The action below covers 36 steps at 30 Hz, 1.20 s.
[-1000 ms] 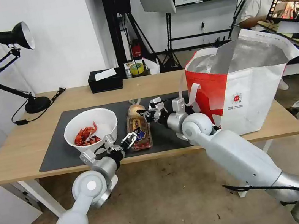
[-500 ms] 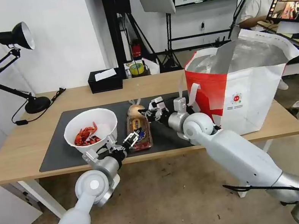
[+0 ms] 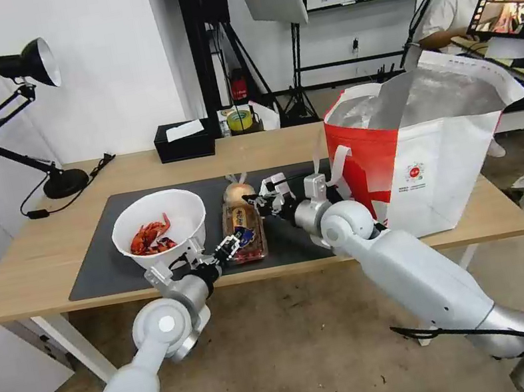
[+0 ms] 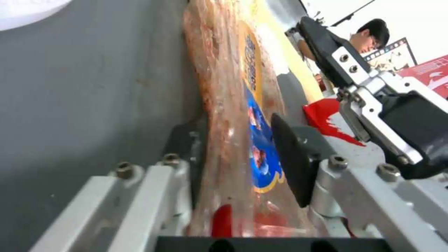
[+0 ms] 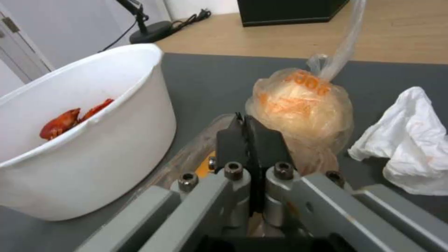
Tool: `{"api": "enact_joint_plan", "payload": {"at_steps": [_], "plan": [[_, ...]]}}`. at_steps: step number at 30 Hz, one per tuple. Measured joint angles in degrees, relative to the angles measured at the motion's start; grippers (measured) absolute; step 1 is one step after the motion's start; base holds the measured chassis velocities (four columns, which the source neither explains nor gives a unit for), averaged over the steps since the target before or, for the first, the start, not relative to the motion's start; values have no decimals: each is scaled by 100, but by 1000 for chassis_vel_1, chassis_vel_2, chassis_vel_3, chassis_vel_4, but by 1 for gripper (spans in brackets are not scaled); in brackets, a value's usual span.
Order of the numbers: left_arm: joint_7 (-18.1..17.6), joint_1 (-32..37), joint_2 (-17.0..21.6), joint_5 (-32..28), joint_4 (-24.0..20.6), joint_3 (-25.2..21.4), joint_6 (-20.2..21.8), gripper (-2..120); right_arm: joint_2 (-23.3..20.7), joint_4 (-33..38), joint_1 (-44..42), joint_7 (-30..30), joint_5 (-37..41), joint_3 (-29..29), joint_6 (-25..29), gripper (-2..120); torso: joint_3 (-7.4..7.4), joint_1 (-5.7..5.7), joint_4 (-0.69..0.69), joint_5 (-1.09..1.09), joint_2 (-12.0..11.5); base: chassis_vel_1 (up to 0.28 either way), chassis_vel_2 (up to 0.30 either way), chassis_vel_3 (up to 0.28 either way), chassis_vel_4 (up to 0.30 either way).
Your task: Pick up the trash from the table and place it into the takeout bag.
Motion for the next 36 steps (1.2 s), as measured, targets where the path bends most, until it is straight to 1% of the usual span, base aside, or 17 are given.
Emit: {"api": "enact_joint_plan", "payload": {"at_steps": [1,3,5,6,7,9,10,12,30,35,36], "plan": [[0,0,0,0,0,0,0,36,0,0,0,0,0,0,0,0,0,0,0,0,0,0,0,0,0],[0,14,18,7,-18,1,-5,25,16,-14,-15,0,0,4,-1,0,0,0,0,0,0,0,0,0,0],[0,16,25,8,-21,1,-5,23,20,-18,-16,0,0,5,-1,0,0,0,0,0,0,0,0,0,0],[0,19,34,10,-28,0,-8,15,31,-21,-17,0,0,5,-4,0,0,0,0,0,0,0,0,0,0],[0,20,40,12,-34,-1,-10,10,36,-23,-17,0,0,6,-5,0,0,0,0,0,0,0,0,0,0],[0,20,42,13,-36,-3,-11,8,39,-23,-17,-1,0,6,-7,0,0,0,0,0,0,0,0,0,0],[0,21,45,16,-41,-6,-13,2,44,-24,-17,-1,0,6,-11,0,0,0,0,0,0,0,0,0,0],[1,21,46,18,-44,-8,-15,0,44,-25,-17,-1,0,6,-15,0,0,0,0,0,0,0,0,0,0],[21,72,39,7,-165,-46,-43,0,13,-5,-71,-1,20,5,-34,0,0,0,0,0,0,0,0,0,0],[25,111,39,-2,-240,-91,-58,0,-45,199,-174,-27,98,116,101,0,0,0,1,1,-2,0,0,0,0],[25,123,39,-9,-280,-112,-60,0,-115,343,-230,-24,110,167,177,0,0,0,1,1,-1,0,0,0,0]]}}
